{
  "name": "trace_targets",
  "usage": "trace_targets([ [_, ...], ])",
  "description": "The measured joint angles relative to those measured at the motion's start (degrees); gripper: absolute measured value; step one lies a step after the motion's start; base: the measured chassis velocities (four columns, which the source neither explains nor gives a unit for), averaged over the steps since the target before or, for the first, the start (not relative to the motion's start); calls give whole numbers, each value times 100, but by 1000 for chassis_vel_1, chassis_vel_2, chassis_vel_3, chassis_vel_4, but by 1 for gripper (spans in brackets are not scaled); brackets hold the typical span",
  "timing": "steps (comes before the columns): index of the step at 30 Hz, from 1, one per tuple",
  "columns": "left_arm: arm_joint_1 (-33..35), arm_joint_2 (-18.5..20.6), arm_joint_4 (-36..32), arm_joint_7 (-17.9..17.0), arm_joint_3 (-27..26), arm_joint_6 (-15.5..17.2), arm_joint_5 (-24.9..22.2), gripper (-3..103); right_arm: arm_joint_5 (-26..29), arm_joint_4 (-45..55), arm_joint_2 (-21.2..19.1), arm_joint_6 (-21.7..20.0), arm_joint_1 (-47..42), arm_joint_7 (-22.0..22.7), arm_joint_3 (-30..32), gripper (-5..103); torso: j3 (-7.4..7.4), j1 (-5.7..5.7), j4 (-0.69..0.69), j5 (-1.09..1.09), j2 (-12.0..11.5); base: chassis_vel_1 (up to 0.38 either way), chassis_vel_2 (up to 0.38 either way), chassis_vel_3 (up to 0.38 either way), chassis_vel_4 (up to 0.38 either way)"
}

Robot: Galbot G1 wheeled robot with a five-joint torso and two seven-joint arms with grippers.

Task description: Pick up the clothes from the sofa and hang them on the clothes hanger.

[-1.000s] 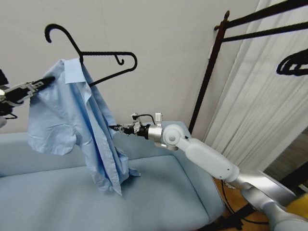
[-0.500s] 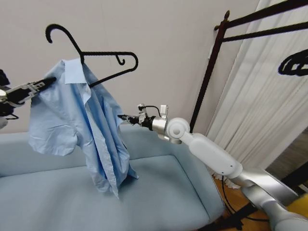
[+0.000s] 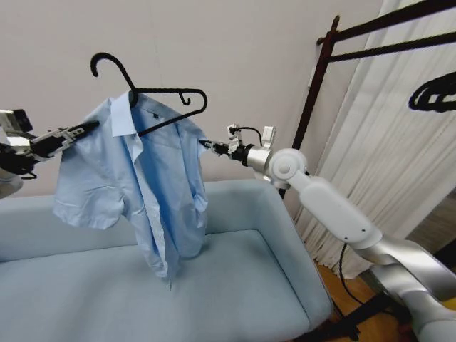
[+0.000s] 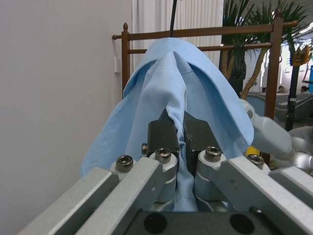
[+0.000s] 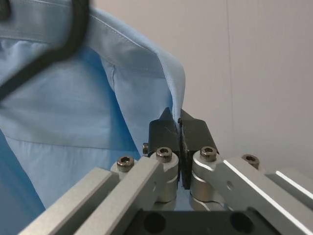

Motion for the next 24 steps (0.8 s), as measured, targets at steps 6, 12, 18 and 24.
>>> trace_targets([
  [6, 103, -93, -121, -236, -54, -3, 307, 3, -243, -178, -215, -31, 469, -66, -262, 1, 0, 0, -1, 0, 0, 0, 0, 0, 0],
  [12, 205, -220, -208, -431, -79, -2, 654, 3, -619, -286, -274, -23, 731, -123, -480, 1, 0, 0, -1, 0, 0, 0, 0, 0, 0],
  [18, 243, -306, -253, -601, -62, 46, 844, 3, -1404, -377, -181, 79, 862, -190, -557, 1, 0, 0, 1, -1, 0, 0, 0, 0, 0],
  [24, 251, -416, -328, -1016, 7, 114, 960, 3, -2099, -304, -119, 201, 949, -241, -641, 1, 0, 0, -1, -1, 0, 0, 0, 0, 0],
])
